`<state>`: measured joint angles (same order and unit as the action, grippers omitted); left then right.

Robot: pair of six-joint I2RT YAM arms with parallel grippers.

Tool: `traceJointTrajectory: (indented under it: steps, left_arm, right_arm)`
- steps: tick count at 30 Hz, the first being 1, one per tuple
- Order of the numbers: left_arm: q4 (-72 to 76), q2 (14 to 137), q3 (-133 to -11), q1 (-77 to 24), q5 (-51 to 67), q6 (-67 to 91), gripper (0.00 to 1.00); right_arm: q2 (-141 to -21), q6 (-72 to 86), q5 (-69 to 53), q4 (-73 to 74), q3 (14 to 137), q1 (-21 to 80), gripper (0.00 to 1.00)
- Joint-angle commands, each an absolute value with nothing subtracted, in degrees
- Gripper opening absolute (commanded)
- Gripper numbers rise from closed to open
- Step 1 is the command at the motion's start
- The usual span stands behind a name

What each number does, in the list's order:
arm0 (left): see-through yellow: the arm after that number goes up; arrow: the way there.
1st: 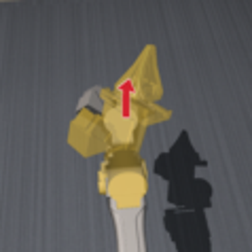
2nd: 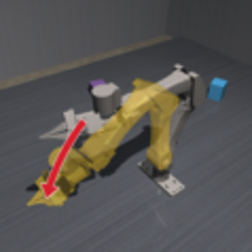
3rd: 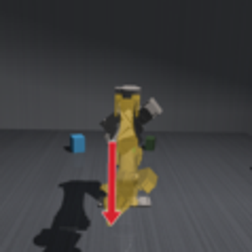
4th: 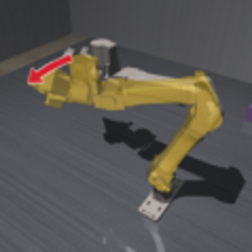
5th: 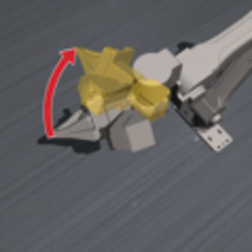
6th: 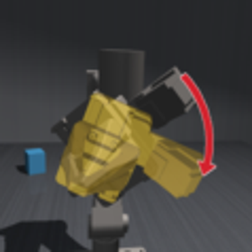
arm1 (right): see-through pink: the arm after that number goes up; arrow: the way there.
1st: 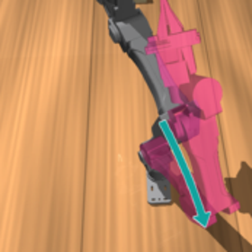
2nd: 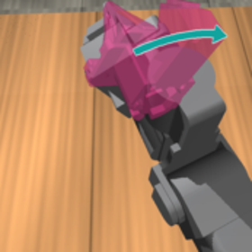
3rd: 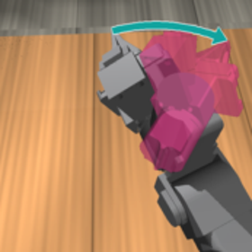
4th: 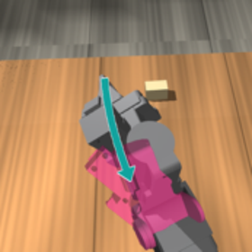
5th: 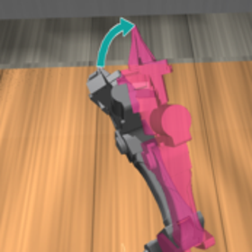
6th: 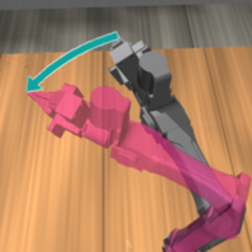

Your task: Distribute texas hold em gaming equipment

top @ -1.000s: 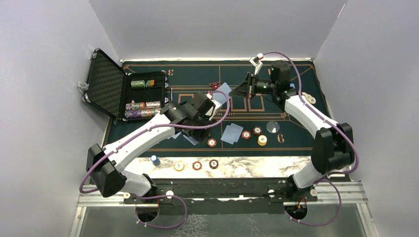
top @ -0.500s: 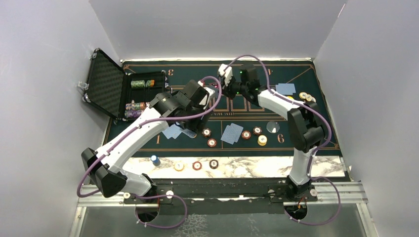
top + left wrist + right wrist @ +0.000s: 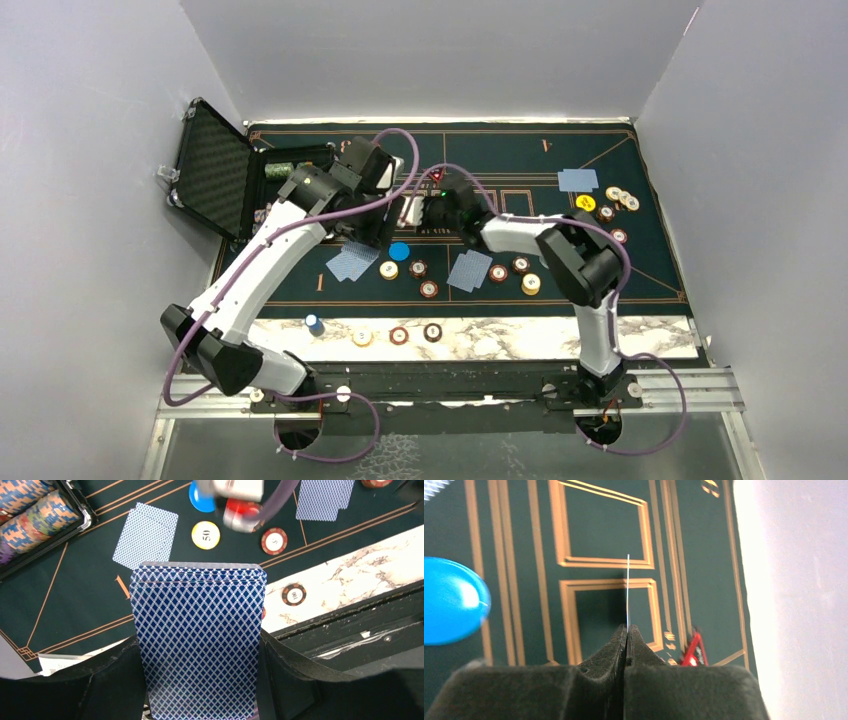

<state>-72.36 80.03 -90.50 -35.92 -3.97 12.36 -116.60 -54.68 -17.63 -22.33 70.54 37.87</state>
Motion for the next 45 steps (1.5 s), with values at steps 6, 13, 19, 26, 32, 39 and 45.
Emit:
traceJointTrajectory:
  steps: [6,13,19,26,32,39,45]
  left_arm:
    - [-75.6,82.6,-96.4,-31.3,-0.9,11.6,0.00]
    - [-75.7,82.3,-96.5,-30.9,-0.5,11.5,0.00]
    - [-75.5,81.9,-96.1,-30.7,-0.2,11.3,0.00]
    - [-75.2,81.7,-95.4,-30.6,0.1,11.2,0.00]
    - [-75.2,81.7,-95.5,-30.5,0.1,11.2,0.00]
    - [-74.9,81.4,-95.7,-30.5,-0.1,11.1,0.00]
    - [-73.3,82.1,-94.8,-30.5,-0.1,8.5,0.00]
  right_arm:
    - [-125.6,-62.4,-12.8,-21.2,76.0,43.7,0.01]
    - [-130.0,-61.6,-14.7,-17.4,81.8,44.8,0.01]
    - [-132.8,-61.6,-15.2,-17.4,85.9,45.2,0.01]
    - [-135.4,-59.7,-14.3,-17.9,89.9,45.8,0.12]
    - [-131.2,-50.4,-12.5,-20.2,87.6,44.7,0.51]
    - [-116.2,-36.6,-15.6,-20.0,76.6,39.9,0.66]
    - [-100.2,-11.9,-11.4,-6.4,69.5,34.7,0.72]
